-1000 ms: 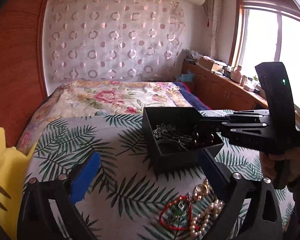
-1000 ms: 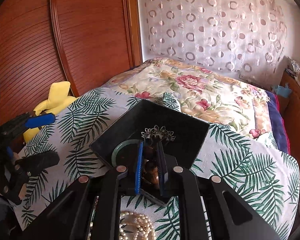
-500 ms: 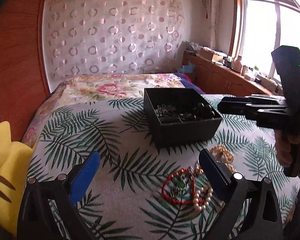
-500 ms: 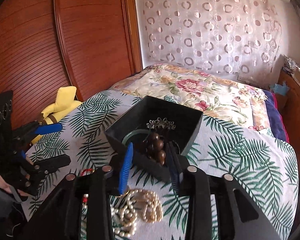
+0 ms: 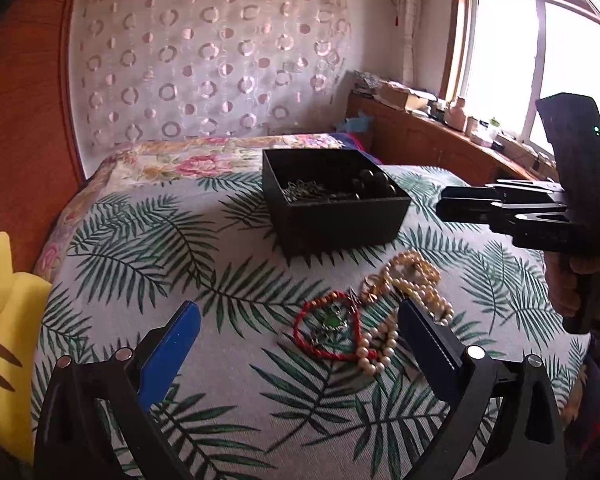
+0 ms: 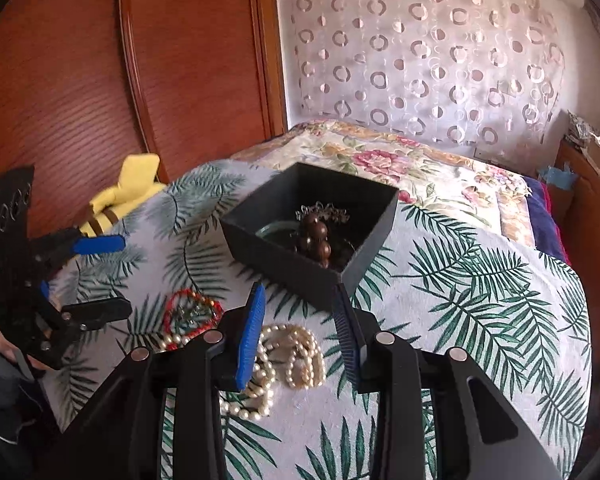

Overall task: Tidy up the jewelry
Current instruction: 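Lift a pearl necklace with right tool while left tool grasps the red bracelet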

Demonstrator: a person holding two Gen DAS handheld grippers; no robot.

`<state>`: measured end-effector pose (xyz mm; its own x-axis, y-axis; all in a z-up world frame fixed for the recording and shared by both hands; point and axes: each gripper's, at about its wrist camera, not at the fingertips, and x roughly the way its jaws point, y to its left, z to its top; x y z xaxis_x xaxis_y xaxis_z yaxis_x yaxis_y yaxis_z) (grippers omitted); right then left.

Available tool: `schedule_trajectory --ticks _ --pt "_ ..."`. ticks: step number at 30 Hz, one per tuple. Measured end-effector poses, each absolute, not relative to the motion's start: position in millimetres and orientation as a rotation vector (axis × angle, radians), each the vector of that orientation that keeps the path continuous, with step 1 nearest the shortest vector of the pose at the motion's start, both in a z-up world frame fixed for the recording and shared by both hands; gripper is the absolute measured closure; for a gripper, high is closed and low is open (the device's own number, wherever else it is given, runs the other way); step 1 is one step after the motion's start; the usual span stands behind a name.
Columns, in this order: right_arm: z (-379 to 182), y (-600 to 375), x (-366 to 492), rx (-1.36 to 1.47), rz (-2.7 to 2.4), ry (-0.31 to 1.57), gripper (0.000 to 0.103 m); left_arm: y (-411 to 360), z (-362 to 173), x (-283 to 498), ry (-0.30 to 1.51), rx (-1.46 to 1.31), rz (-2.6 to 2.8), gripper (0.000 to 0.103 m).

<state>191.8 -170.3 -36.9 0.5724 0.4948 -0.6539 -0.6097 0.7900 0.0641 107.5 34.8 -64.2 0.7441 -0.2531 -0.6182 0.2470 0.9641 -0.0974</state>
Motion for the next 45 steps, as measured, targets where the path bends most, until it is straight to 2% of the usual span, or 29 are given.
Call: schedule_trajectory --ticks 3,5,8,12,22,25,30,32,37,39,45 --pt "-40.6 -170.0 188.9 -0.187 0.647 0.721 0.066 32.0 -64.7 105.9 0.687 -0.012 -0.294 0.008" --pt "-46.5 -171.1 185.2 -0.203 0.643 0.737 0.075 30.3 -64.7 103.6 0.693 -0.007 -0.299 0.008" --pt "-60.0 -170.9 184.3 -0.238 0.631 0.779 0.082 28.6 -64.5 99.5 0.697 -0.002 -0.308 0.008" --pt "-74.7 -174.4 193.1 -0.233 0.617 0.827 0.086 27.4 -66.5 95.9 0.703 0.006 -0.309 0.008" --pt "-92.3 -167.2 203.1 -0.243 0.621 0.894 0.087 33.0 -73.5 97.0 0.726 0.001 -0.276 0.008" --pt "-94.3 -162.0 202.6 -0.253 0.623 0.893 0.084 34.9 -74.7 96.9 0.727 0.002 -0.271 0.008" --pt "-91.1 -159.5 197.5 -0.289 0.628 0.867 0.098 35.9 -77.4 98.0 0.742 0.006 -0.258 0.008" --pt "-81.2 -163.4 192.3 -0.276 0.624 0.829 0.098 37.6 -78.9 99.5 0.751 0.007 -0.256 0.008" --pt "-54.0 -172.5 180.1 -0.274 0.615 0.741 0.098 41.6 -81.6 107.0 0.778 -0.004 -0.27 0.031" --pt "-44.8 -176.8 177.0 -0.277 0.611 0.715 0.098 42.7 -83.1 110.3 0.79 -0.009 -0.282 0.043" --pt "-12.1 -190.9 164.9 -0.261 0.603 0.634 0.098 40.5 -86.5 126.4 0.836 -0.005 -0.312 0.063"
